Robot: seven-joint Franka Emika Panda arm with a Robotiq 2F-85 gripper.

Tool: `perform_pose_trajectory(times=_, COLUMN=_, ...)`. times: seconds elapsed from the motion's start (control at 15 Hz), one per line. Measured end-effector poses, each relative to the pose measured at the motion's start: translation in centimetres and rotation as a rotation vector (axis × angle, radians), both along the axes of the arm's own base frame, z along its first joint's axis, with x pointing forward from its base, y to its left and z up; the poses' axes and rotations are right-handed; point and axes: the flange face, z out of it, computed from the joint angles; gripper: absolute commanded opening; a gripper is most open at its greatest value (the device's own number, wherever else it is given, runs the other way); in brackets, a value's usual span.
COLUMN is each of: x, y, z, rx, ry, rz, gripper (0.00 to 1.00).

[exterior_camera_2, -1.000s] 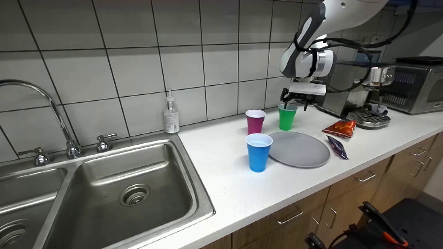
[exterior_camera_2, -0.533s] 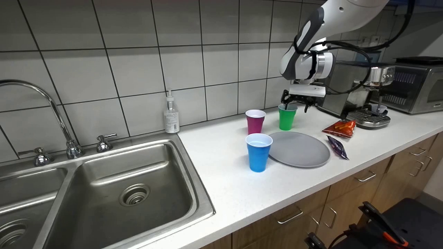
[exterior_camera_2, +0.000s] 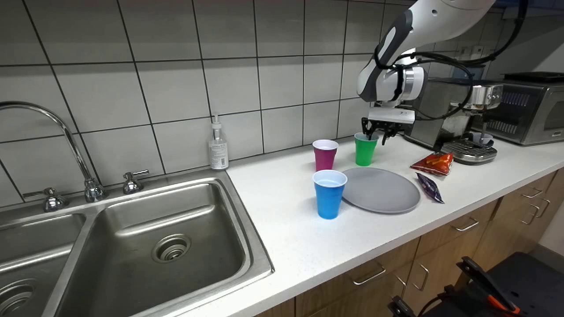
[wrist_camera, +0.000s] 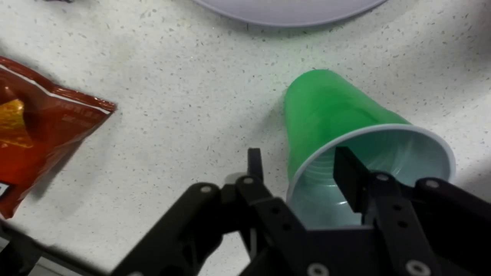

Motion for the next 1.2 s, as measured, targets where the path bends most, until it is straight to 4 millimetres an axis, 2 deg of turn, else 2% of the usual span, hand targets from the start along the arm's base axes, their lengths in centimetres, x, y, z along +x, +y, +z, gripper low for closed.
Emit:
perform_pose_trajectory(times=0.13, x=0.0, y=0.0, z=0.0, rx=0.000, ry=0.000, rz=0.000, gripper=0.06)
perform_pose_trajectory(times=0.27, x=0.0, y=0.0, z=0.0, rx=0.001, ry=0.001, rz=-0.001, gripper=0.00)
perform_pose_trajectory(times=0.87, x=0.1, y=-0.3, z=0.5, rx=-0.003, ry=-0.008, rz=-0.003, gripper=0.01)
perform_pose_trajectory(times=1.2, x=-0.1, y=-0.9, z=1.7, rx=-0.006, ry=-0.023, rz=-0.012, gripper=0.01)
